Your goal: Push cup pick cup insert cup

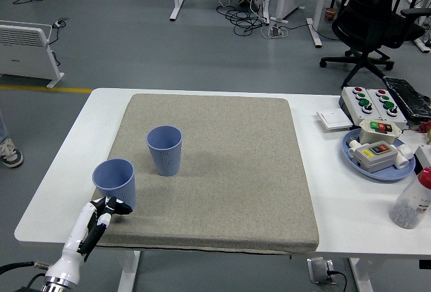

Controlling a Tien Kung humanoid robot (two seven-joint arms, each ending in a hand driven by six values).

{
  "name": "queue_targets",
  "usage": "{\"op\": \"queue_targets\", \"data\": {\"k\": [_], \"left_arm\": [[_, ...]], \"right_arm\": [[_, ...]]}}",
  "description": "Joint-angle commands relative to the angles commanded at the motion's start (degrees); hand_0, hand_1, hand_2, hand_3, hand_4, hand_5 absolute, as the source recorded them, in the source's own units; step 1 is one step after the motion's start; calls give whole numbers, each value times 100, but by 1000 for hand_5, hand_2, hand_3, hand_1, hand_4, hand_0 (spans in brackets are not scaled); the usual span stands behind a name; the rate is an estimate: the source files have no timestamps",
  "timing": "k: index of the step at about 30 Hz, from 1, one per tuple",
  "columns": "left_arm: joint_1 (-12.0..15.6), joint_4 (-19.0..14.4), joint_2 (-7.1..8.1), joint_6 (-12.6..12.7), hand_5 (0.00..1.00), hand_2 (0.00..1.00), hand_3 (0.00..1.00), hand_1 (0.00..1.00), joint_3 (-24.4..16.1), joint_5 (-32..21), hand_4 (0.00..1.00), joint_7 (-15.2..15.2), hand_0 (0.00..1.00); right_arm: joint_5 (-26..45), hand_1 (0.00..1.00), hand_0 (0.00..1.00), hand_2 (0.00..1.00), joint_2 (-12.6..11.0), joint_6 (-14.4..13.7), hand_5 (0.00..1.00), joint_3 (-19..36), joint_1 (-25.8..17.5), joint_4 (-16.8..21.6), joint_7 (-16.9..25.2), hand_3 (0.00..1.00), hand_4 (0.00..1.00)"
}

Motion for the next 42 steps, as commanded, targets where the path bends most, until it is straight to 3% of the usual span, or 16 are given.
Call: {"op": "queue_targets", "data": {"k": [15,25,42], "left_arm": [[-566,640,-172,-40,998,554,519,601,161,-44,518,5,596],[-1184,1150,-270,-87,998,561,524,624,433,-151,525,45,615],[-2143,2068,-159,-125,998,560,521,632,1028,-217,522,14,623]], "right_arm": [[-59,602,698,624,-2,12,470,10,9,2,-18,581,119],[-120,602,698,625,5,16,469,45,18,5,-37,581,119],[-199,602,698,625,6,26,470,82,27,14,-57,581,121]]}}
